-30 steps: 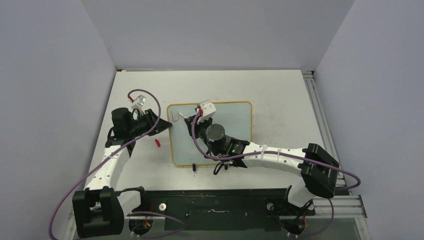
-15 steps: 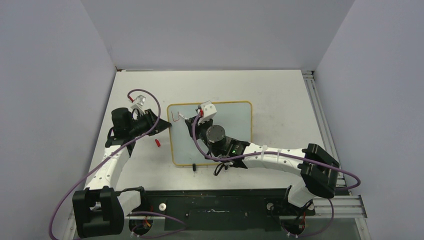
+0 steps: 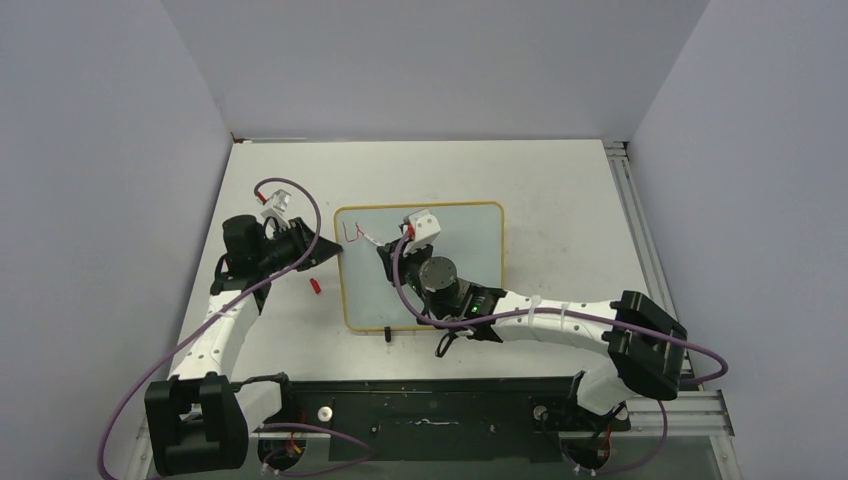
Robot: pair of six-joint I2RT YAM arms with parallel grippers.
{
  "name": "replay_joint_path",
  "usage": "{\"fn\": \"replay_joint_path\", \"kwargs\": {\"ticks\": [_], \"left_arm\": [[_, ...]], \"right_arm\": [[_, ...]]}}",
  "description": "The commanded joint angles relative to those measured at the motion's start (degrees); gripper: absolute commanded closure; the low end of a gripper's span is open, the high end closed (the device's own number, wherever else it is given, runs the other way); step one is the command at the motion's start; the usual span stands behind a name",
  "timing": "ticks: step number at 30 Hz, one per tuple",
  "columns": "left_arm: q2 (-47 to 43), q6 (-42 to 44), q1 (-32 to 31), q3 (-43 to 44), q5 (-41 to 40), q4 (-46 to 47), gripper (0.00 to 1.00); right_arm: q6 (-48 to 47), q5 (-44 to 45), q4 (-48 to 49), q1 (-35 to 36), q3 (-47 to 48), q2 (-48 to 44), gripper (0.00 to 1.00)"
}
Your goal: Write a sentence on the whiteboard
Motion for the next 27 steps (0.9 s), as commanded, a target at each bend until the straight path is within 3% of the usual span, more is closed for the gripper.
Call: {"fn": "replay_joint_path", "kwargs": {"ticks": [1,27], "left_arm": [[-0.2,-0.2,-0.4,2.2,2.3,3.3,0.78],[0.1,0.1,-0.8,2.3,2.3,3.2,0.81]], "right_arm": [[0.5,2.8,-0.8,0.3,-1.3,-2.1,0.95],[-0.6,5.2,-0.7,0.8,-0.6,-3.1,0.95]]}}
